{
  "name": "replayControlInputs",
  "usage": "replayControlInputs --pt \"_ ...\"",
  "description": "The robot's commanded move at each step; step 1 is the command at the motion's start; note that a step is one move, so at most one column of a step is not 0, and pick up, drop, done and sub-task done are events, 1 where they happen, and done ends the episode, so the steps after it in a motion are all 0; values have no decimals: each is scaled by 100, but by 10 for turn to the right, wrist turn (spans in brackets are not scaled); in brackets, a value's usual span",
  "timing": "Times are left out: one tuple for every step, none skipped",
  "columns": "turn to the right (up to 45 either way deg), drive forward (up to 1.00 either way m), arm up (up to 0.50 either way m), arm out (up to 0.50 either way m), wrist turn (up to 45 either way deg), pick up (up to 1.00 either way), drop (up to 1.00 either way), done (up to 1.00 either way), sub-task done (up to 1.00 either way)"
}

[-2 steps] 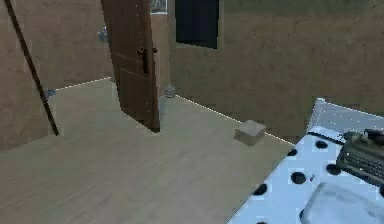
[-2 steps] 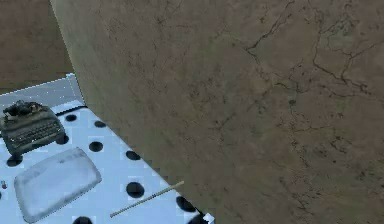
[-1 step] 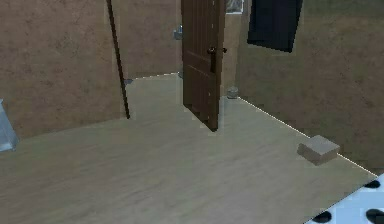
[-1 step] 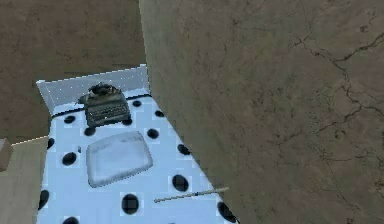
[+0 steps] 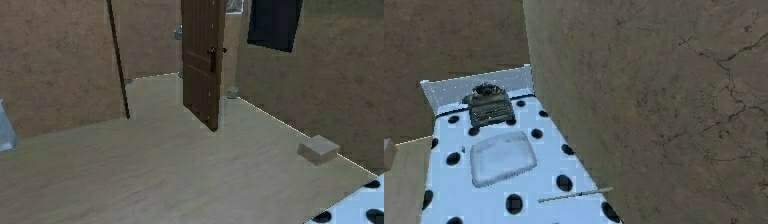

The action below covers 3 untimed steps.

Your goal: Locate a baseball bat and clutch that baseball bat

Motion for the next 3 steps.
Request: replayControlInputs --pt "0 0 0 44 0 0 0 0 0" --pt "0 0 0 0 450 0 0 0 0" --pt "0 0 0 0 450 0 0 0 0"
